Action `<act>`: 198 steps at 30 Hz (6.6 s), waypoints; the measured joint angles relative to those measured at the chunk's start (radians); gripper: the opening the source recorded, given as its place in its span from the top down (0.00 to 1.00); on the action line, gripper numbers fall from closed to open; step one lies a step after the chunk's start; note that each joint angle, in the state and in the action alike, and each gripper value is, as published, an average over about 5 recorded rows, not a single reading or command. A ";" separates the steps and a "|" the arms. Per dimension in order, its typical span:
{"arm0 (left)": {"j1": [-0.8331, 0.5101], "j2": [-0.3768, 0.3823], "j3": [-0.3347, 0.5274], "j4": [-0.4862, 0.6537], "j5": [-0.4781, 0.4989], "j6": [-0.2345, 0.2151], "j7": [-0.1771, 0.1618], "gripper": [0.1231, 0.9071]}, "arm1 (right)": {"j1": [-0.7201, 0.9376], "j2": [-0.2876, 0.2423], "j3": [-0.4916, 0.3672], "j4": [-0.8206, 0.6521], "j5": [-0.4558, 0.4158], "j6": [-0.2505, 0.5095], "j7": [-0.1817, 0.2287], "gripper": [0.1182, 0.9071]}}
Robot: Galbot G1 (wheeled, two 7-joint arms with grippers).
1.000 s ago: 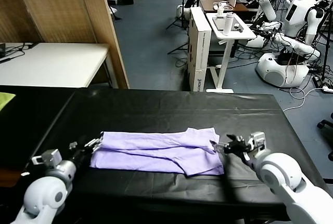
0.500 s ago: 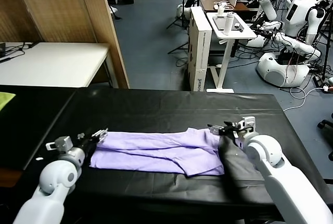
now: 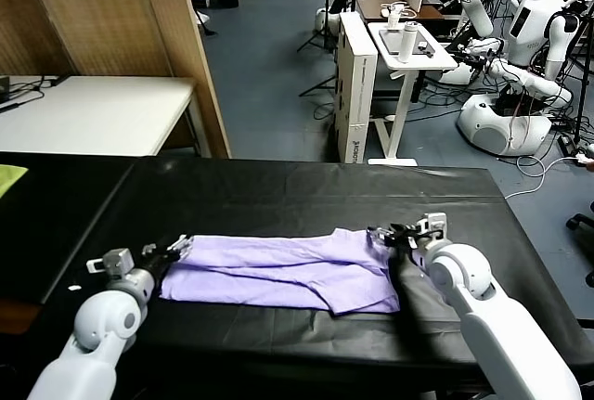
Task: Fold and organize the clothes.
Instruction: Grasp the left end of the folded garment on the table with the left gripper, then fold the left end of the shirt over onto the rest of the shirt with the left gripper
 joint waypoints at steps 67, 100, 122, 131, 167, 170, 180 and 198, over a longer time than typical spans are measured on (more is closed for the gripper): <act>-0.035 0.120 -0.117 0.017 -0.398 0.269 0.088 0.00 | -0.295 -0.071 0.247 0.249 -0.001 0.186 -0.073 0.00; -0.039 0.064 -0.099 0.053 -0.418 0.268 0.118 0.00 | -0.311 -0.056 0.248 0.258 -0.010 0.182 -0.067 0.00; -0.043 0.065 -0.098 0.064 -0.428 0.269 0.116 0.54 | -0.299 -0.032 0.220 0.252 -0.026 0.181 -0.066 0.00; -0.041 0.054 -0.093 0.061 -0.429 0.269 0.100 0.91 | -0.299 -0.029 0.218 0.251 -0.031 0.181 -0.065 0.00; 0.133 0.120 -0.184 -0.216 -0.055 0.246 0.076 0.96 | -0.351 0.023 0.246 0.281 -0.068 0.186 -0.057 0.00; 0.120 0.074 -0.146 -0.248 -0.087 0.259 0.058 0.96 | -0.366 0.030 0.261 0.288 -0.080 0.186 -0.058 0.00; 0.032 -0.042 -0.002 -0.284 -0.130 0.269 0.012 0.96 | -0.426 0.052 0.318 0.301 -0.108 0.187 -0.061 0.00; -0.030 -0.150 0.171 -0.277 -0.096 0.269 -0.011 0.96 | -0.425 0.067 0.317 0.291 -0.117 0.187 -0.062 0.00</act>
